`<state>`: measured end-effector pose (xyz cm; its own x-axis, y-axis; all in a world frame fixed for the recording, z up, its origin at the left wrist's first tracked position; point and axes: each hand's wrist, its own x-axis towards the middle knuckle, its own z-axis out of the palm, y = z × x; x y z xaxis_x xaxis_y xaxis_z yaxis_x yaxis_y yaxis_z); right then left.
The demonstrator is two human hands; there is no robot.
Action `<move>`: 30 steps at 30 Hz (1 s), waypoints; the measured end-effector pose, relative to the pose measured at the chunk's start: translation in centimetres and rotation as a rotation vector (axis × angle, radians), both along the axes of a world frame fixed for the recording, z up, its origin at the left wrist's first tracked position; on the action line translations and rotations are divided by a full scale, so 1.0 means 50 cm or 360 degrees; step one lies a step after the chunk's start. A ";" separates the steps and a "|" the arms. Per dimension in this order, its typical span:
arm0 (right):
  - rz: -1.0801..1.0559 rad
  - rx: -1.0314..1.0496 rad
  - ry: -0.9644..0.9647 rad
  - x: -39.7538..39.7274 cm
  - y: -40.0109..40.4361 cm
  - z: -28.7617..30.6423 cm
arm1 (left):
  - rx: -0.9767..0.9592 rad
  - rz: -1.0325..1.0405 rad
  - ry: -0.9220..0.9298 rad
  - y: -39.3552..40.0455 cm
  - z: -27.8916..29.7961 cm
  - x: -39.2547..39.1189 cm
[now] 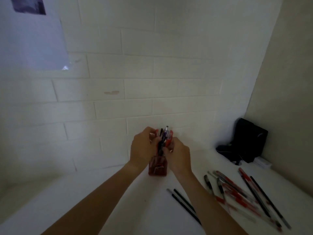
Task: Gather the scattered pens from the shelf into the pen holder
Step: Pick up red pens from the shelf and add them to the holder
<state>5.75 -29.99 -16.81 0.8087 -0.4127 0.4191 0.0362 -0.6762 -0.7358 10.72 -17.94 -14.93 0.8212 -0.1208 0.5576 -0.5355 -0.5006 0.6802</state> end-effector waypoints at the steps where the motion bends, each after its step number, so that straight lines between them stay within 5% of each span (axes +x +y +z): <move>1: 0.0012 -0.0030 0.0059 0.005 0.000 -0.009 | 0.0054 0.0004 0.0076 0.001 -0.014 0.004; 10: -0.0143 -0.0134 -0.0163 0.028 0.000 -0.035 | 0.0157 -0.0012 0.0147 -0.005 -0.049 0.024; 21: -0.0030 0.0079 0.0048 -0.026 -0.042 -0.029 | 0.0245 0.0002 0.0060 -0.011 -0.066 -0.009; 26: 0.0122 -0.0182 0.0827 -0.094 -0.106 -0.033 | 0.0266 0.0045 -0.0466 0.006 -0.089 -0.101; 30: 0.0274 -0.0437 0.1348 -0.139 -0.113 -0.054 | 0.0535 -0.0301 -0.0263 -0.008 -0.148 -0.144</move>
<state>-1.18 -35.63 -19.52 0.9324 -0.2310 -0.2781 -0.3269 -0.8672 -0.3757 3.53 -18.36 -22.32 0.6700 -0.4585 0.5838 -0.7274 -0.5624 0.3931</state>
